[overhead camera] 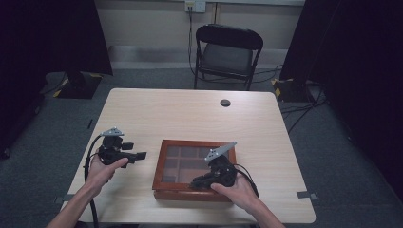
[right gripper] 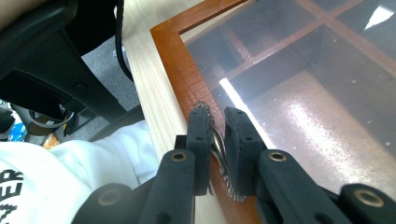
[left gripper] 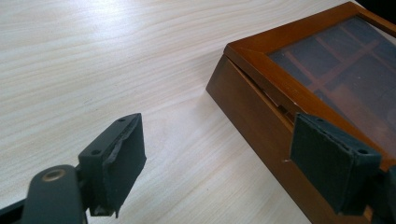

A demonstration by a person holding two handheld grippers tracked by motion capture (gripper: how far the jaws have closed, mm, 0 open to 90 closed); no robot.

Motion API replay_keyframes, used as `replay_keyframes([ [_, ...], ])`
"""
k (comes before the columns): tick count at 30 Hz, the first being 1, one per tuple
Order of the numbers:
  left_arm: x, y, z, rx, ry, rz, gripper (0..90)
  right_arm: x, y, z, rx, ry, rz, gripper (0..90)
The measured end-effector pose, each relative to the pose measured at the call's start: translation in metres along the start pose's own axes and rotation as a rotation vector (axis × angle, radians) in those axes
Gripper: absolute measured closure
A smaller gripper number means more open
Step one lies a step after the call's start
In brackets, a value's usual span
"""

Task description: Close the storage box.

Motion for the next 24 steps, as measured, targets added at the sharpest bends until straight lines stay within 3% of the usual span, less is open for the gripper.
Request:
replay_keyframes([
  [15,-0.002,-0.001,0.0,-0.003,0.001,0.011,17.8,-0.015,-0.011,0.001,-0.003,-0.023,0.05,81.3],
  [22,-0.002,-0.001,0.0,-0.003,0.002,0.014,17.8,-0.016,-0.013,0.001,-0.003,-0.02,0.034,81.1],
  [24,-0.002,-0.001,0.0,-0.005,0.002,0.015,17.8,-0.016,-0.013,0.0,-0.01,-0.008,0.018,75.3],
])
Point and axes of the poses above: each handheld gripper's, and its own axes: x roughly backward along the jaws, y roughly out of its top, z roughly to its left, the point moved 2 cm from there along -x, roughly forward along the jaws, and after that the axes turned 12 degrees about -y, right-handed, at the moved point
